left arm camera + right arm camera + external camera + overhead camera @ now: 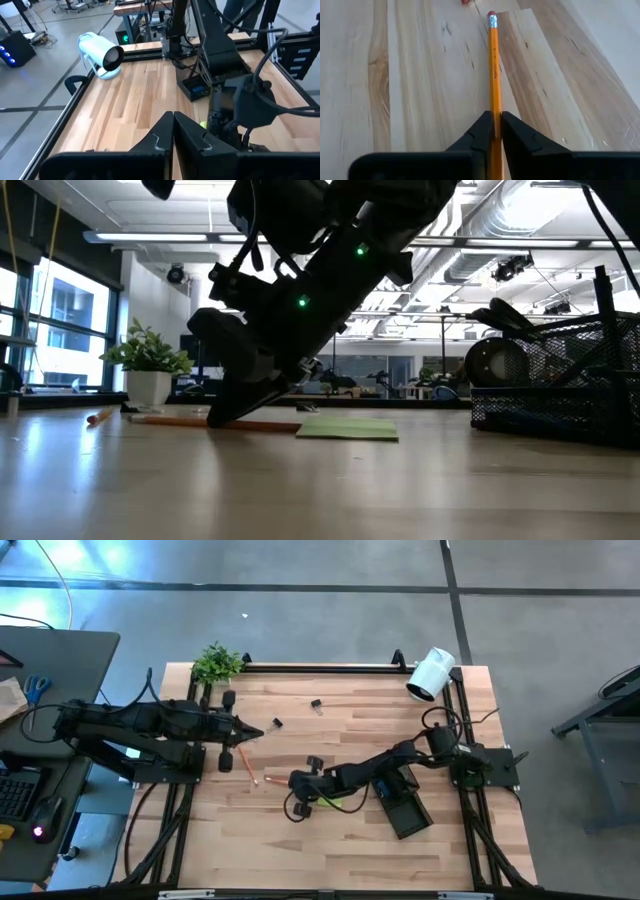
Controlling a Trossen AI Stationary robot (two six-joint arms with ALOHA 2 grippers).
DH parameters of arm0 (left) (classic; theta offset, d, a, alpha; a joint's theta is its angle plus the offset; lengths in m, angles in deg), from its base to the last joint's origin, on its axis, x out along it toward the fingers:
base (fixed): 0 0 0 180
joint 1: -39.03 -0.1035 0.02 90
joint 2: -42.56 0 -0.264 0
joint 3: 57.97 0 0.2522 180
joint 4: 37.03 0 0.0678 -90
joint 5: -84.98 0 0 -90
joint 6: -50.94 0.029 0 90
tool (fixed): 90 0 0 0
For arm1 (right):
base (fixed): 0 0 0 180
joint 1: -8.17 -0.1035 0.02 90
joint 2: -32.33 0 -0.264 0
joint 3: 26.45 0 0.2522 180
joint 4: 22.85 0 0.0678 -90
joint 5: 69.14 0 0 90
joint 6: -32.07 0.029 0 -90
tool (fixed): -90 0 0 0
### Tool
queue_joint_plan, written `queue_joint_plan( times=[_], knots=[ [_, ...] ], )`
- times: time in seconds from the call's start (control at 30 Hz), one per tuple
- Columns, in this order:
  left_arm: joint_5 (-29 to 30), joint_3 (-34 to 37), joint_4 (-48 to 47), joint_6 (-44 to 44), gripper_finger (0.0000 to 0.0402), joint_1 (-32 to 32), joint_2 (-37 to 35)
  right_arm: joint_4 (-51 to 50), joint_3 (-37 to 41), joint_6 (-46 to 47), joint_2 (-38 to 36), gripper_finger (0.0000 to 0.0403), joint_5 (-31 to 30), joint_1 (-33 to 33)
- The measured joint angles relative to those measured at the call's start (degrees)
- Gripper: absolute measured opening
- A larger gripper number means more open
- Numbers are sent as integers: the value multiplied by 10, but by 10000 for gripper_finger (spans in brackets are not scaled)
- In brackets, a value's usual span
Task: Pick and place office supplies into organizer
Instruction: Put the orange pencil into the black desk organizer
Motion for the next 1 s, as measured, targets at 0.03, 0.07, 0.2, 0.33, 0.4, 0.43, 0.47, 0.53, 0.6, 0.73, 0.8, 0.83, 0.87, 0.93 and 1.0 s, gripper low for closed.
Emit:
queue_joint_plan(
  times=[0.03, 0.07, 0.2, 0.33, 0.4, 0.43, 0.47, 0.53, 0.6, 0.73, 0.8, 0.83, 0.87, 0.93, 1.0],
  knots=[
    [0, 0, -3, 0, 2, 0, 0, -2, 0, -2, -3, 31, 0, 0],
    [0, 0, -5, 0, 1, 0, 0, -4, 1, -2, -5, 29, 0, 0],
    [0, 0, -16, 0, 2, 0, -3, -17, 4, -23, -28, 9, -1, 1],
    [1, 0, -35, 0, 3, 0, -8, -52, 3, -32, -76, 6, -17, 1],
    [9, 0, -50, 0, 1, 0, -11, -89, 3, -35, -101, 5, -35, 1],
    [14, 0, -53, -2, 1, 0, -11, -102, 3, -37, -114, 2, -45, 0],
    [18, 0, -56, -4, 1, 0, -11, -122, 3, -37, -129, 1, -57, -2],
    [20, 0, -62, -9, 2, 0, -11, -144, 3, -36, -157, 1, -78, -5],
    [21, 0, -63, -9, 3, 0, -15, -173, 2, -31, -180, 3, -96, -8],
    [21, 0, -62, -14, 1, 0, -22, -190, 2, -18, -198, 1, -98, -7],
    [21, 0, -59, -15, 2, 0, -25, -184, 2, -18, -194, 5, -92, -4],
    [21, 0, -59, -15, 3, 0, -26, -171, 2, -19, -186, 7, -92, -2],
    [21, 0, -56, -16, 3, 0, -26, -154, 2, -23, -178, 9, -90, 0],
    [21, 0, -58, -16, 3, 0, -26, -116, 2, -40, -152, 13, -84, 1],
    [20, 0, -58, -16, 1, 0, -26, -40, 2, -70, -123, 19, -61, 4]
  ],
)
